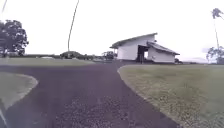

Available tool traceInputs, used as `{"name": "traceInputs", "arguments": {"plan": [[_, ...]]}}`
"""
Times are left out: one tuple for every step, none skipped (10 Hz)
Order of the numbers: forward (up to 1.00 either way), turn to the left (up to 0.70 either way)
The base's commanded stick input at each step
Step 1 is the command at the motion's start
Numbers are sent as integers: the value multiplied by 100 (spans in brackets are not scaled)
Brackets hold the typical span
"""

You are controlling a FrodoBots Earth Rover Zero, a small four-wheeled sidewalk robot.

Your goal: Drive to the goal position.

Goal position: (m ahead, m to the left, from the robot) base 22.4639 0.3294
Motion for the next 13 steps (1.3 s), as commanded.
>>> {"name": "traceInputs", "arguments": {"plan": [[85,0],[85,0],[85,0],[85,0],[85,0],[85,0],[85,0],[85,0],[85,0],[85,0],[85,0],[85,0],[85,0]]}}
